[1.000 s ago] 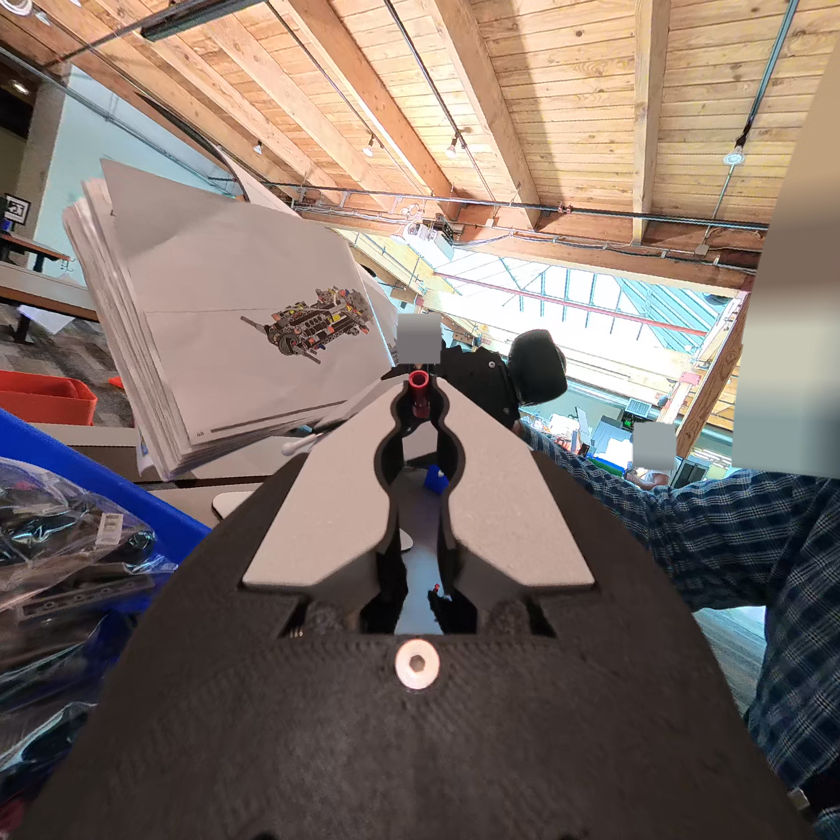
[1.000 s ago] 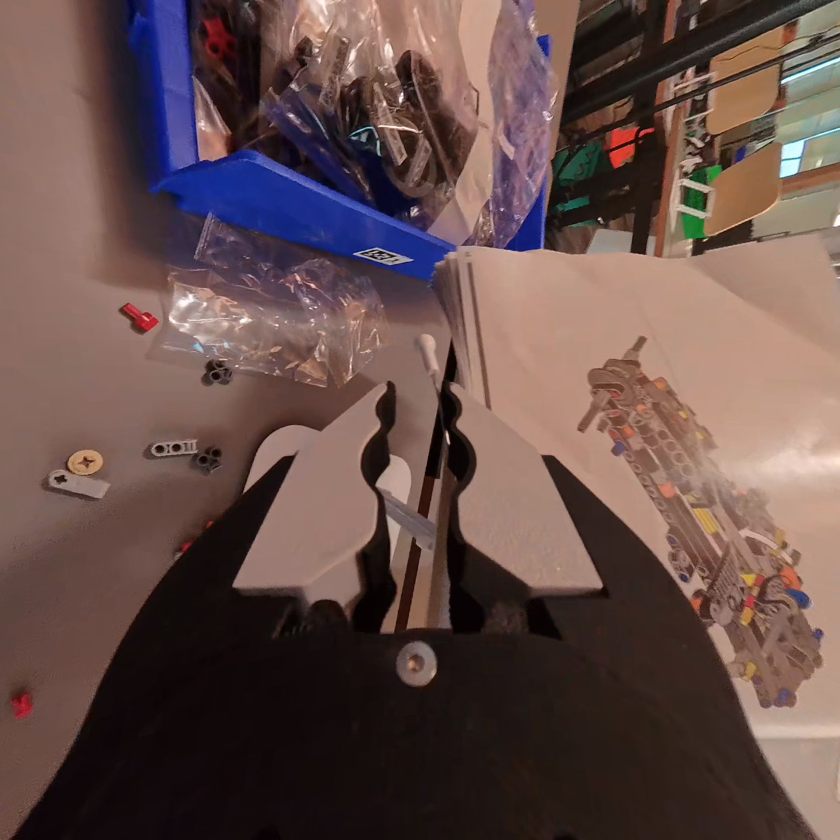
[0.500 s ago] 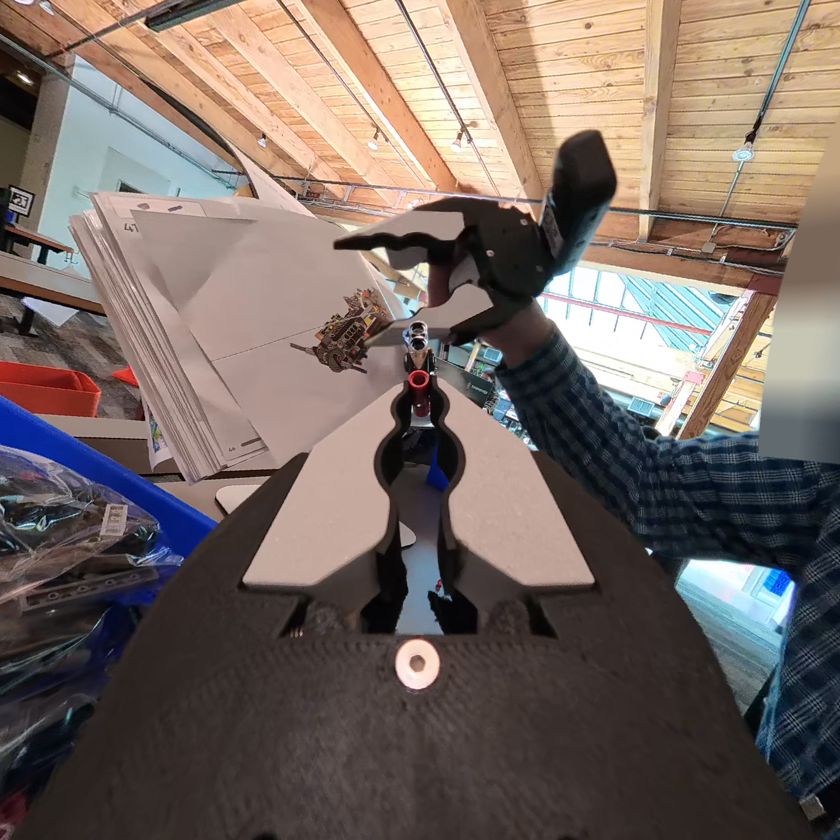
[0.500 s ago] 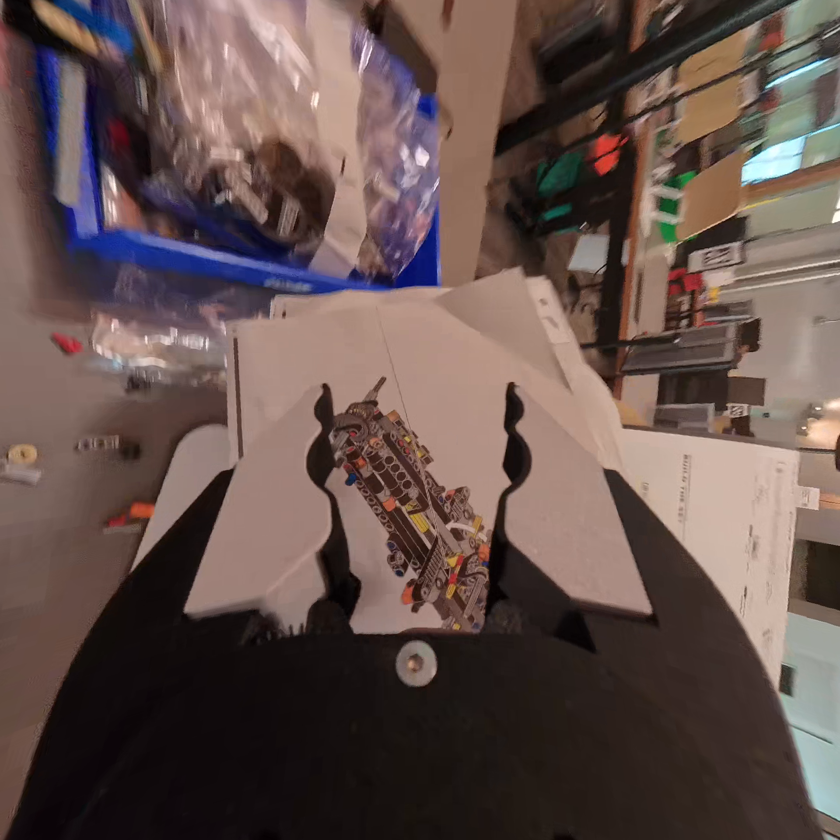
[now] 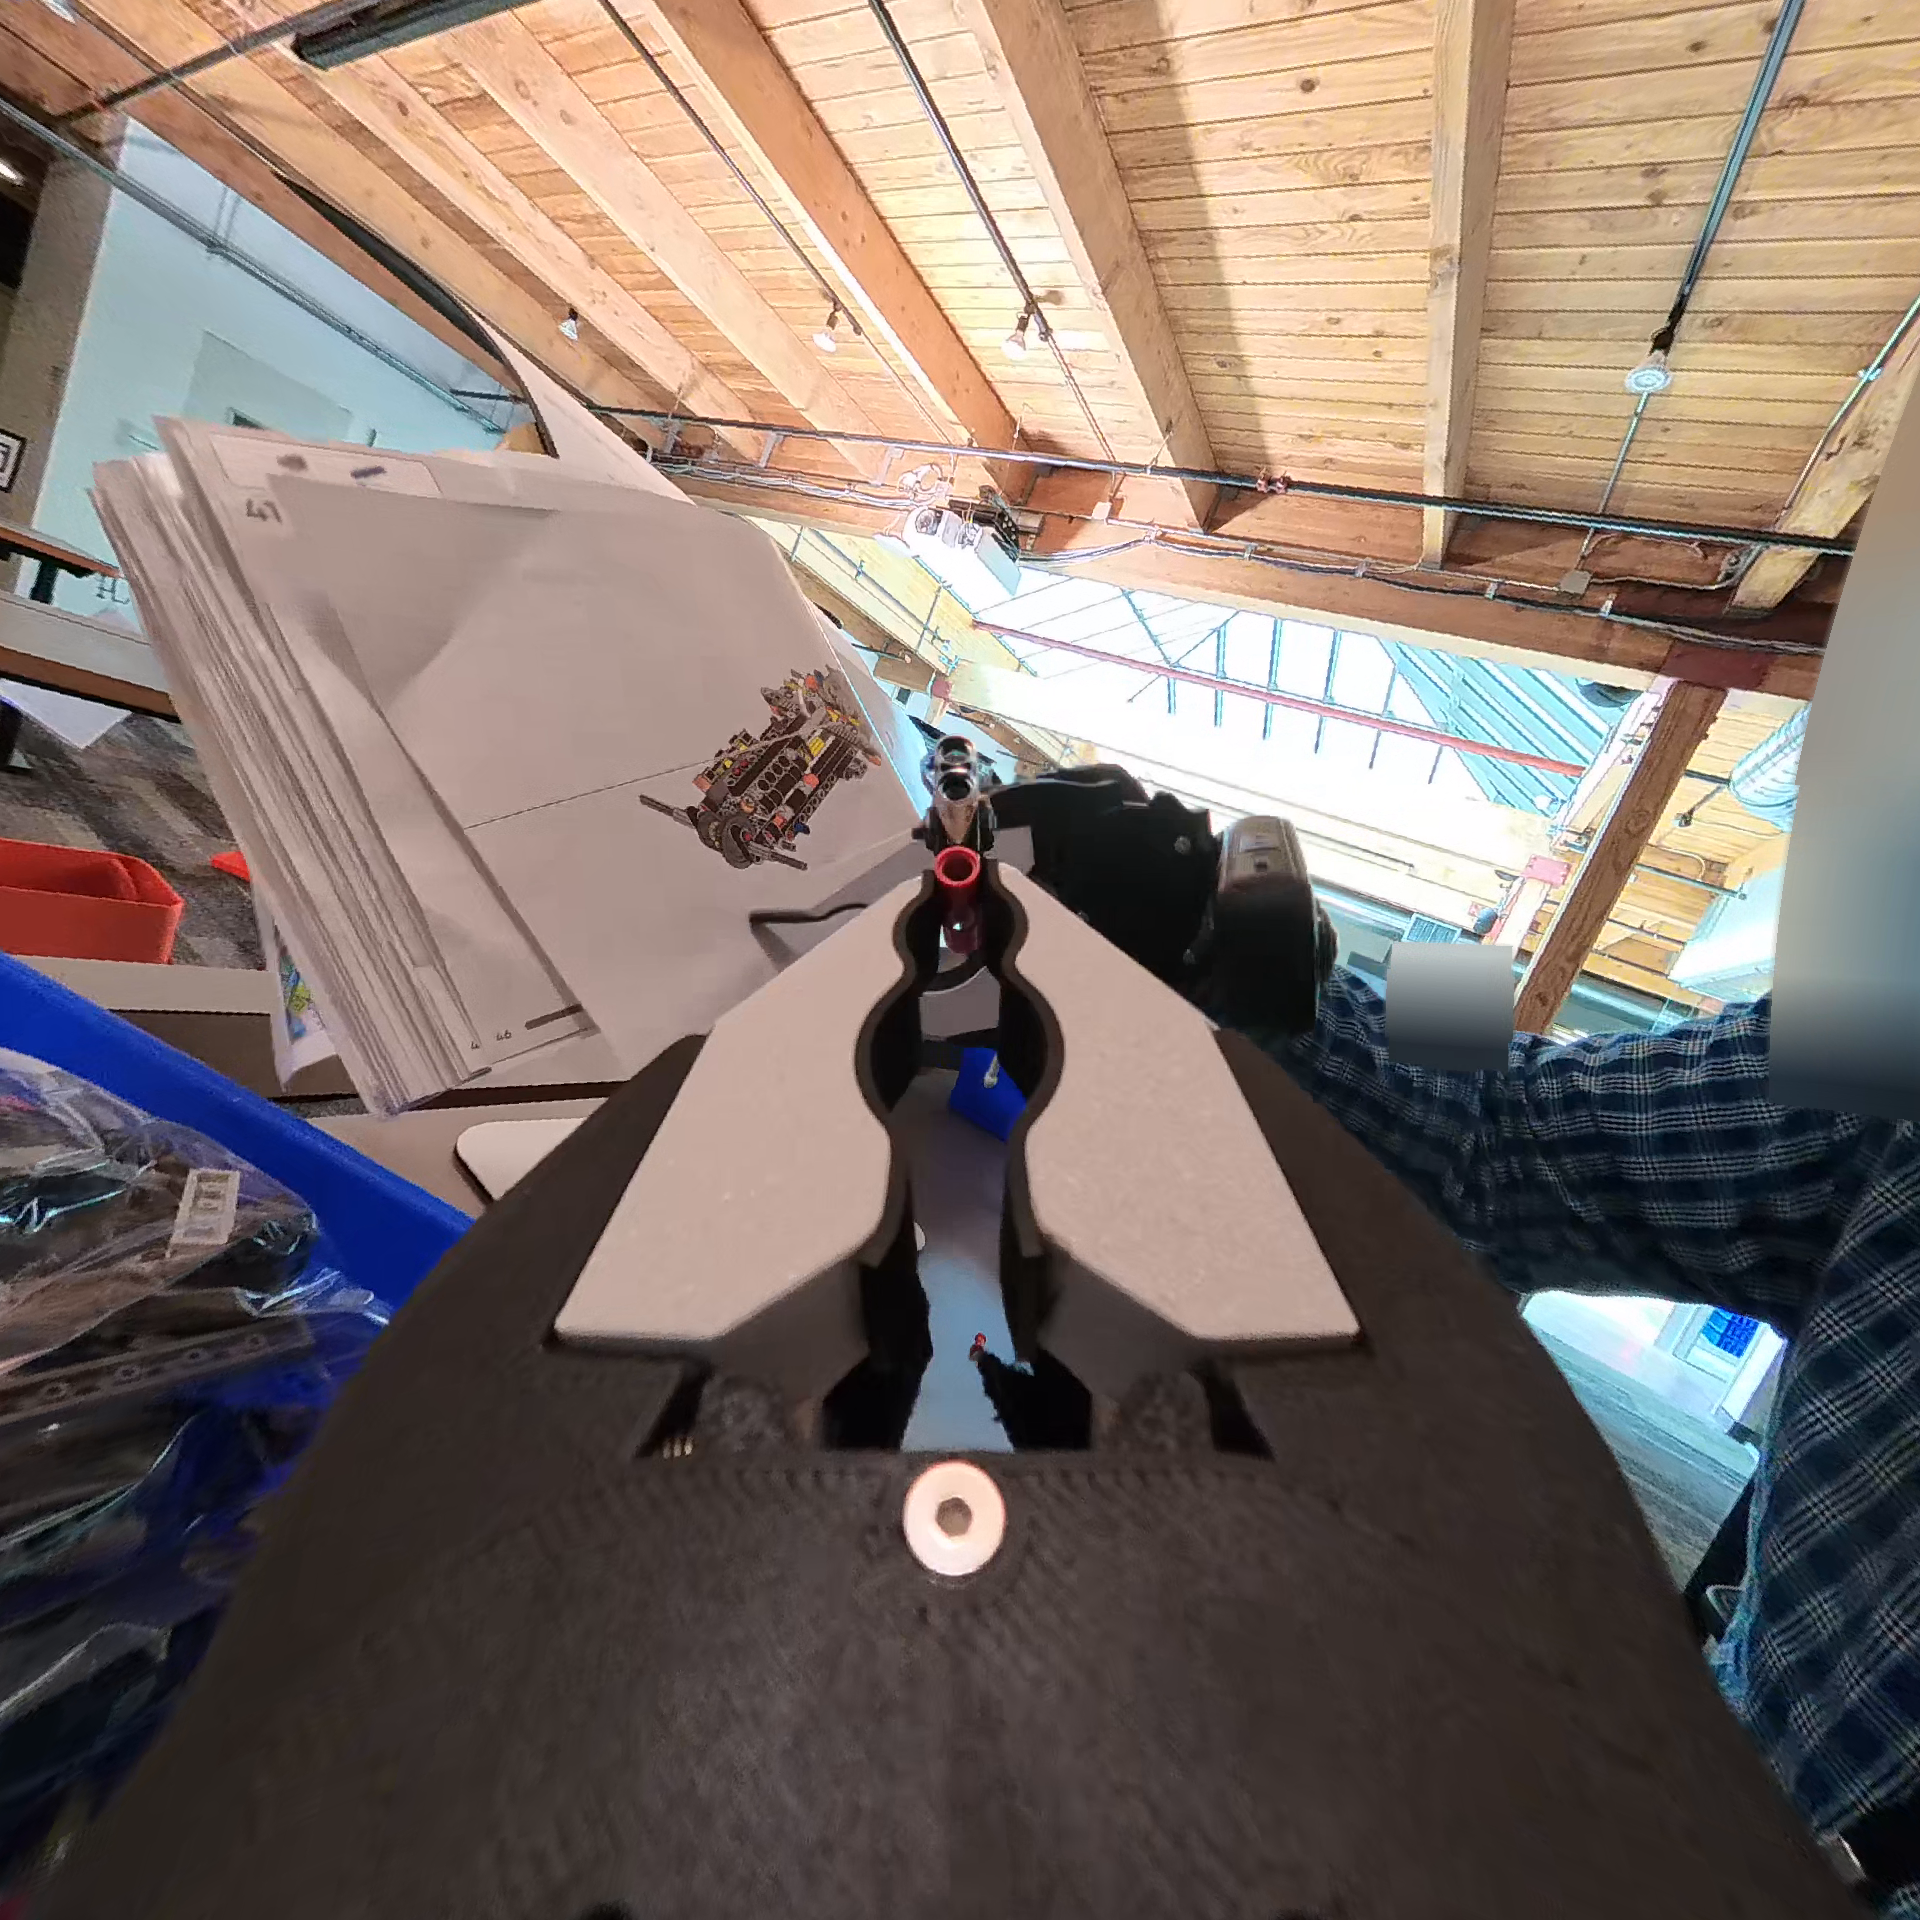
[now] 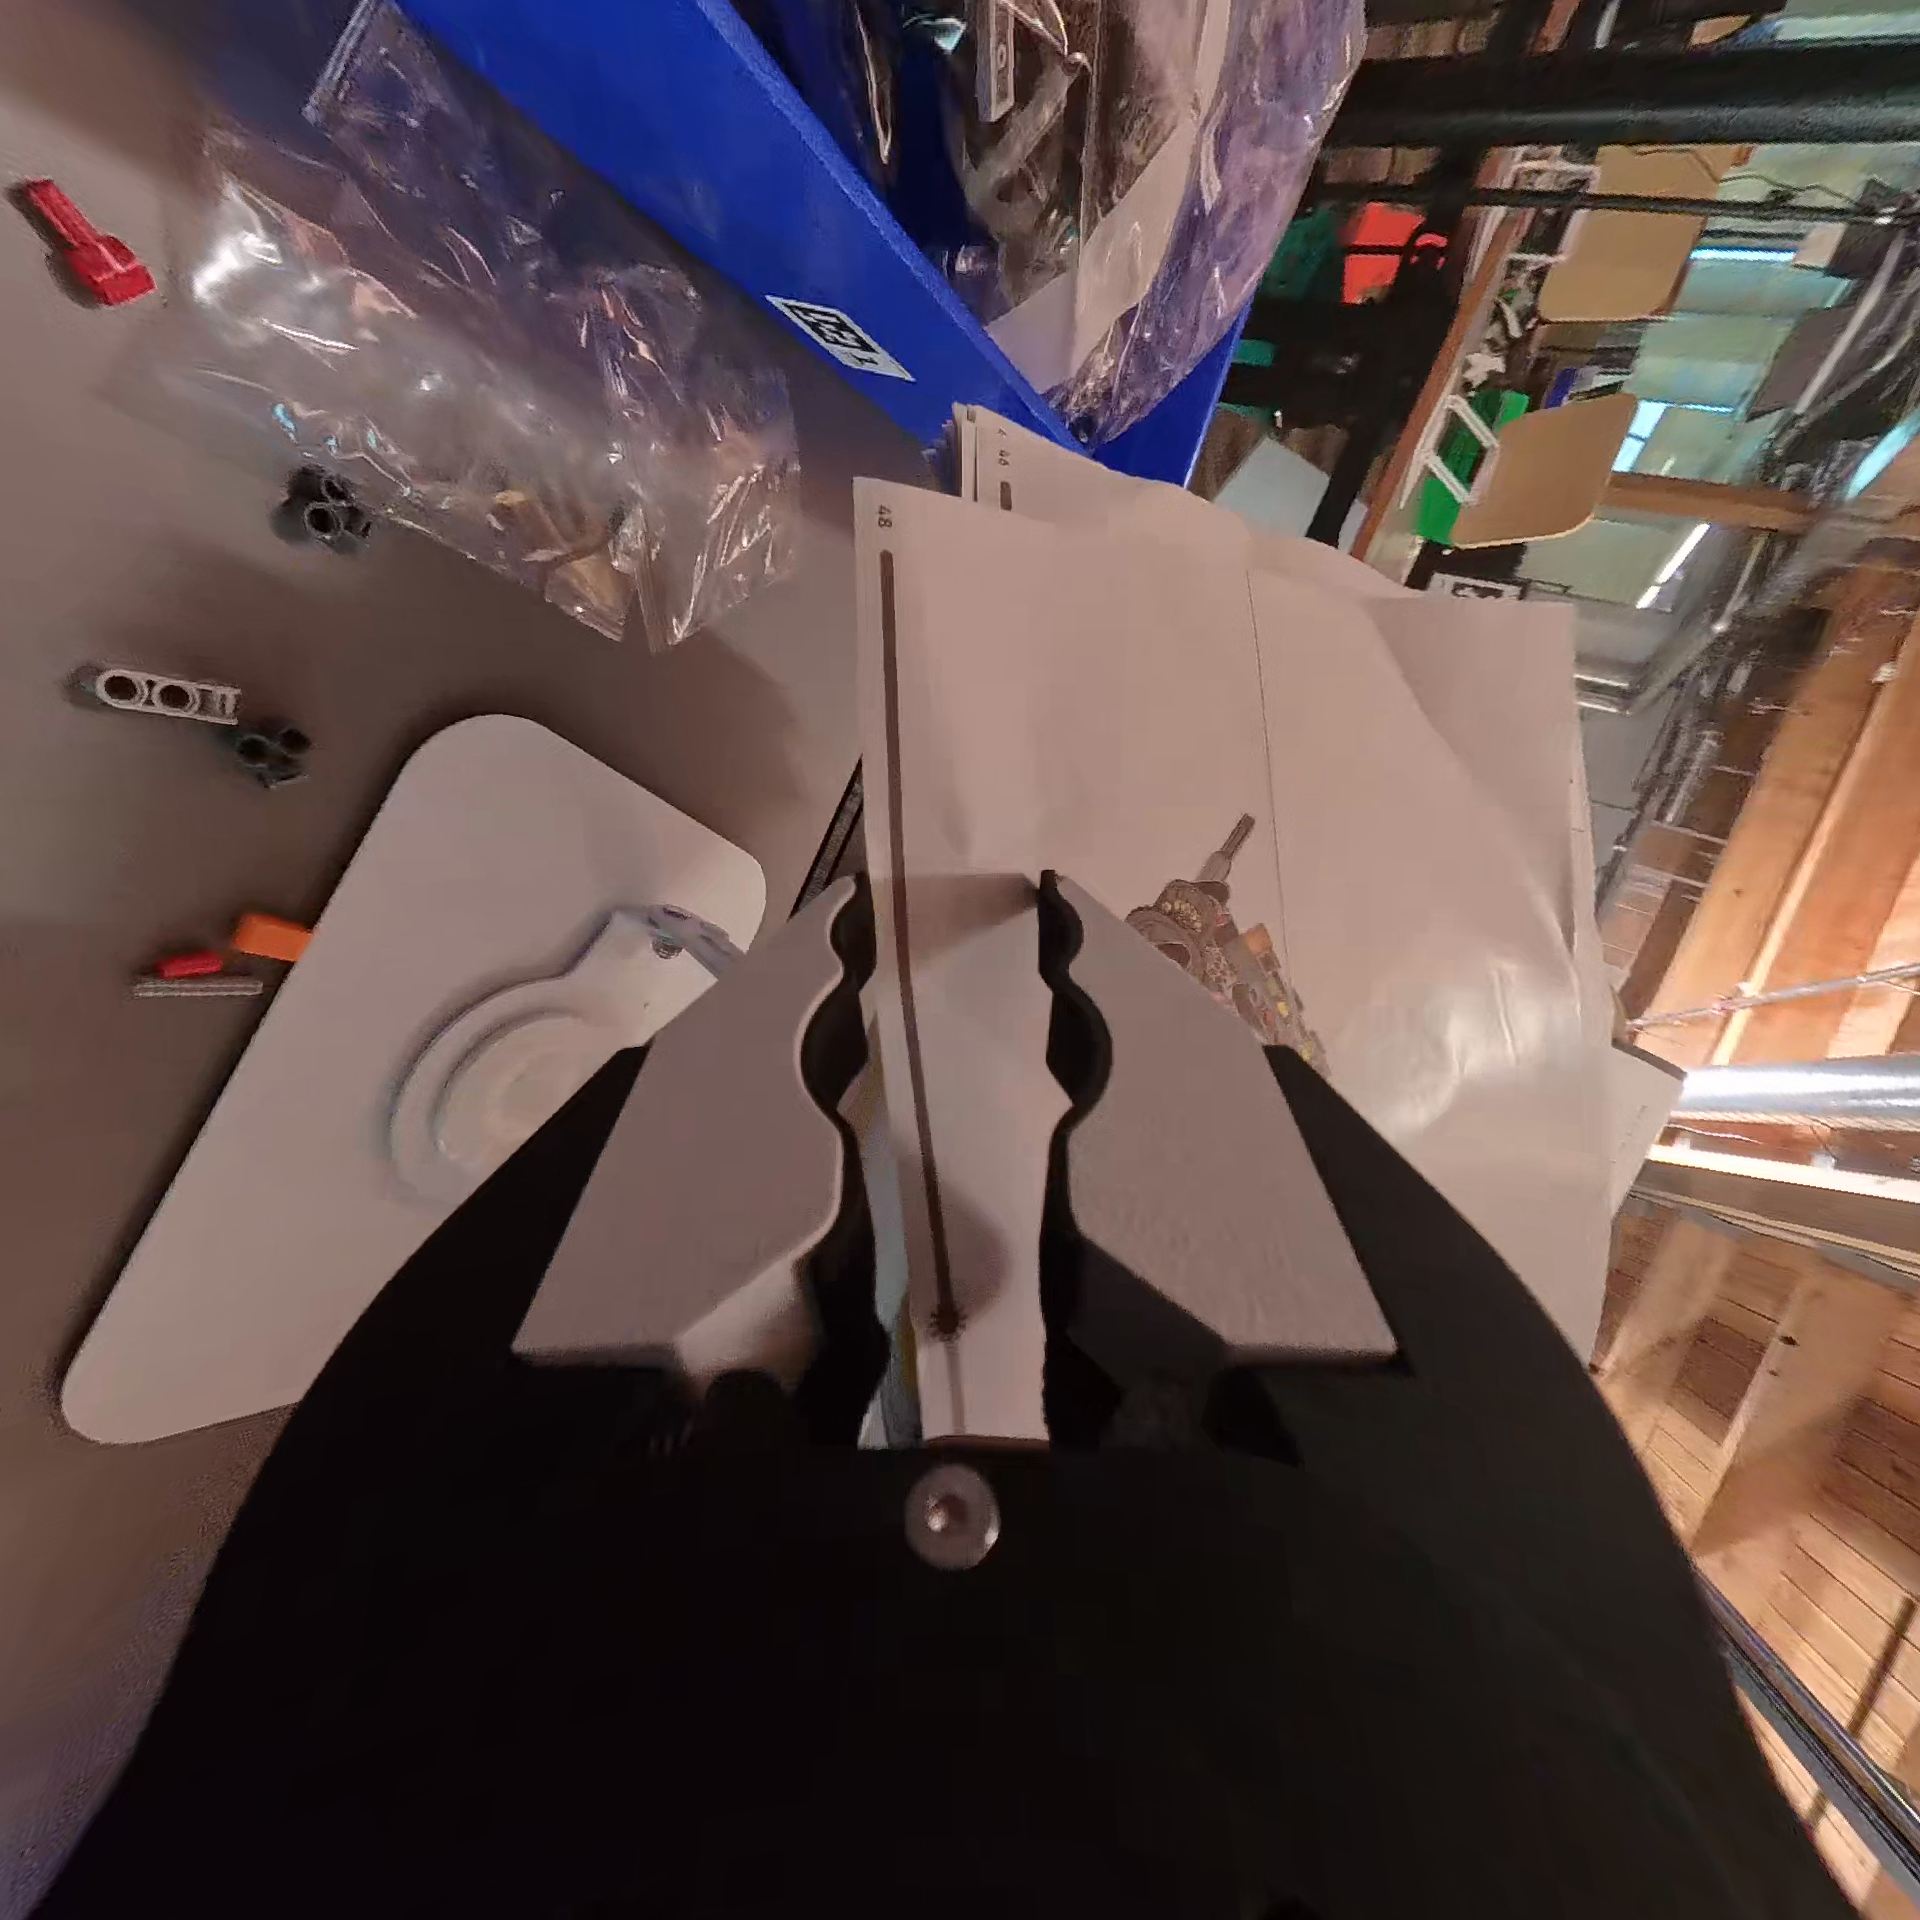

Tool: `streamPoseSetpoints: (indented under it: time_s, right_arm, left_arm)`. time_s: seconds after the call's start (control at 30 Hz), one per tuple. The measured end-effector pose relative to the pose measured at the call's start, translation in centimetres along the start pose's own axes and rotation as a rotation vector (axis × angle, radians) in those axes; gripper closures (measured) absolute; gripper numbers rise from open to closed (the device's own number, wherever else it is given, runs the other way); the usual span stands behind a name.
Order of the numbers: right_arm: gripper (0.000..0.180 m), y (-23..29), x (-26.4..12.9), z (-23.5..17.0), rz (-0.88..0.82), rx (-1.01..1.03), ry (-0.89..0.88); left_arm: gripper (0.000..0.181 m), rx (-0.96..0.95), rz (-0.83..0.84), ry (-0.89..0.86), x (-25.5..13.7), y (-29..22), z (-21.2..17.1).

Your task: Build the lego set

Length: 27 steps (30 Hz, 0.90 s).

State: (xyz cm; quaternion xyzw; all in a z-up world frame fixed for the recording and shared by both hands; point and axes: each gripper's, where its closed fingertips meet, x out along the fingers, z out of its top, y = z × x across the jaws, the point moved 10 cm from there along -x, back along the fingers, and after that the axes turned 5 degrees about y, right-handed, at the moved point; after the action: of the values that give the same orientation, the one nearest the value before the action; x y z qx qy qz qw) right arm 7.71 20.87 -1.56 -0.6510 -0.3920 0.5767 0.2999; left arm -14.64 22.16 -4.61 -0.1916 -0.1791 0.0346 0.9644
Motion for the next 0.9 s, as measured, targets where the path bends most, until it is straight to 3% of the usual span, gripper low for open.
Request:
streamPoseSetpoints:
  time_s: [0.03, 0.1, 0.33, 0.6, 0.9]
  right_arm:
    - [0.157, 0.1, -0.1, 0.0, -0.009, 0.0, -0.003]
    - [0.18, 0.1, -0.7, 0.1, -0.015, 0.024, -0.046]
    - [0.18, 0.1, -1.8, -1.0, -0.013, 0.112, -0.1]
    - [0.18, -2.4, -7.4, -5.7, -0.228, 0.642, -0.339]
    - [0.18, 0.7, -12.0, -14.5, -0.474, 1.061, -0.348]
  left_arm:
    - [0.175, 0.0, 0.001, -0.002, -0.1, 0.0, 0.0]
    - [0.175, -0.001, 0.002, -0.006, -0.1, 0.1, 0.1]
    - [0.175, -0.005, 0.001, -0.003, -0.1, 0.2, 0.0]
    - [0.176, -0.014, 0.005, -0.007, -0.1, 0.4, -0.1]
    - [0.175, -0.015, 0.01, 0.023, 0.6, 0.5, -0.8]
